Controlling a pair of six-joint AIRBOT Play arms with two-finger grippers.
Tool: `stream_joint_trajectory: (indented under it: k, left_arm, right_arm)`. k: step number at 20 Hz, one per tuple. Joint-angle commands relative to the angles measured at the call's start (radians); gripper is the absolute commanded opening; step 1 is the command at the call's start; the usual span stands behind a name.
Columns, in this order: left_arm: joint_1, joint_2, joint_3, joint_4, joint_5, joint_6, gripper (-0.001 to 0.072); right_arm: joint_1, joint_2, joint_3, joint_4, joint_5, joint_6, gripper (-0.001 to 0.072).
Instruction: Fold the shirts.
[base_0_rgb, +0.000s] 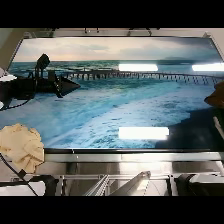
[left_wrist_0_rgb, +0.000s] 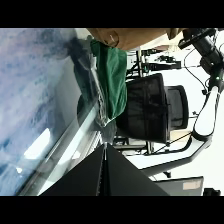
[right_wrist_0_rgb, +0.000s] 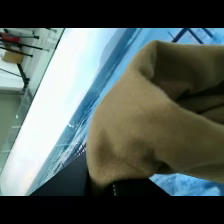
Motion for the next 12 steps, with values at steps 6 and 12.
stream_joint_trajectory:
  k: [6,12]
  left_arm:
    - [0.0,-0.037,-0.011,-0.003,0.041,0.029,0.0013]
    - [-0.024,-0.037,-0.011,-0.008,0.058,0.07,0.0013]
  right_arm:
    - [0.032,-0.069,0.031,0.504,-0.236,-0.377,0.0027]
    - [-0.003,-0.085,0.082,0.343,-0.107,-0.313,0.0027]
